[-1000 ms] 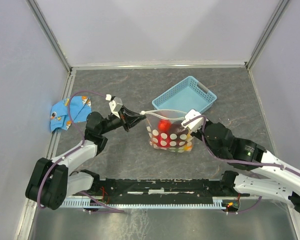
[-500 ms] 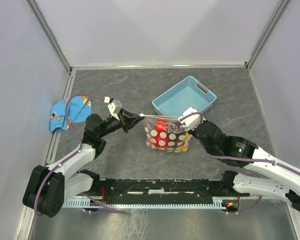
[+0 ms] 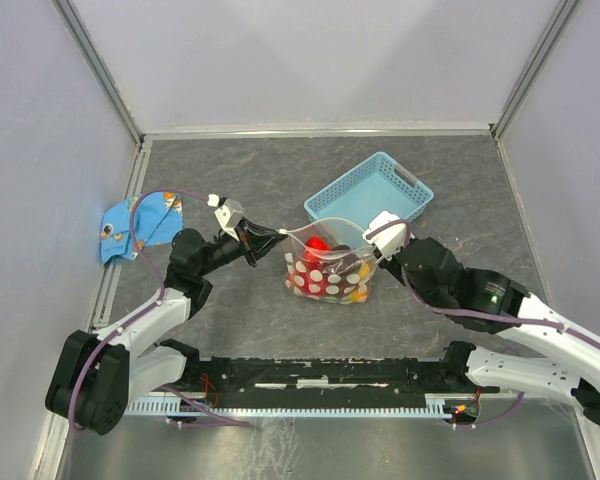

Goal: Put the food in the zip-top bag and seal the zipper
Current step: Adjust the zipper food storage bag at the center of the board, then zip the zipper food storage bag at the center of the board.

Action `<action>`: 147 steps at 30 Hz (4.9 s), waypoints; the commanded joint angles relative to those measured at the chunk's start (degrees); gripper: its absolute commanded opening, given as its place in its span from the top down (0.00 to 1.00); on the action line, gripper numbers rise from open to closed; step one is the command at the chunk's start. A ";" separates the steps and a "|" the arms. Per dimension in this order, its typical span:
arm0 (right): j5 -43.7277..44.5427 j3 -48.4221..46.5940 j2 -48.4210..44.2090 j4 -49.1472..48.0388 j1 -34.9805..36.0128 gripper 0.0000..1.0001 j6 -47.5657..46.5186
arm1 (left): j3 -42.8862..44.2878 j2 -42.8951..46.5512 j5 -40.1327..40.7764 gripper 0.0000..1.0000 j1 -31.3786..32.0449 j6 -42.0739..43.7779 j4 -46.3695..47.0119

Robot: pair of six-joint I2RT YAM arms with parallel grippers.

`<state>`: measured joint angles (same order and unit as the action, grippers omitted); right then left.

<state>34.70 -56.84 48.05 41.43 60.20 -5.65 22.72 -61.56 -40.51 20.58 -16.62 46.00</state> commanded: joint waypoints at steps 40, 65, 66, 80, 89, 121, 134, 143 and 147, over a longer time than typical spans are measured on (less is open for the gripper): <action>-40.80 -28.24 39.26 -18.11 -1.78 0.53 -33.46 | 1.97 3.44 1.20 0.97 -0.07 3.09 -1.33; -36.37 -26.02 37.37 -14.78 -4.21 0.91 -31.65 | 1.02 3.88 3.49 0.97 0.34 2.09 0.59; -35.75 -25.38 36.70 -14.80 -4.43 0.91 -31.58 | 0.98 3.86 3.63 0.97 0.30 2.00 0.94; -30.45 -19.08 28.39 -13.53 -6.49 0.92 -28.83 | -0.22 6.19 9.13 0.97 0.25 2.62 -0.06; -27.93 -17.29 24.78 -11.99 -6.59 0.93 -26.27 | -0.38 8.14 15.60 0.97 0.25 3.84 -3.06; -16.15 -4.94 10.03 -8.92 -6.70 0.96 -17.38 | -0.81 11.86 45.31 0.97 0.27 1.86 -11.23; -20.31 -2.13 10.01 -13.39 -6.68 0.84 -11.26 | 0.88 12.10 41.31 0.85 0.25 -1.08 -12.19; -19.96 -1.13 6.54 -16.19 -6.76 0.49 -7.47 | 1.20 22.64 54.18 0.45 0.25 -12.38 -21.41; -18.64 -1.06 3.05 -15.01 -6.69 0.32 -4.95 | 3.12 29.88 57.29 0.31 0.25 -17.43 -28.24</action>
<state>14.17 -57.56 55.13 29.08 53.60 -14.37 22.13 -37.10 10.28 20.97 -25.96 23.44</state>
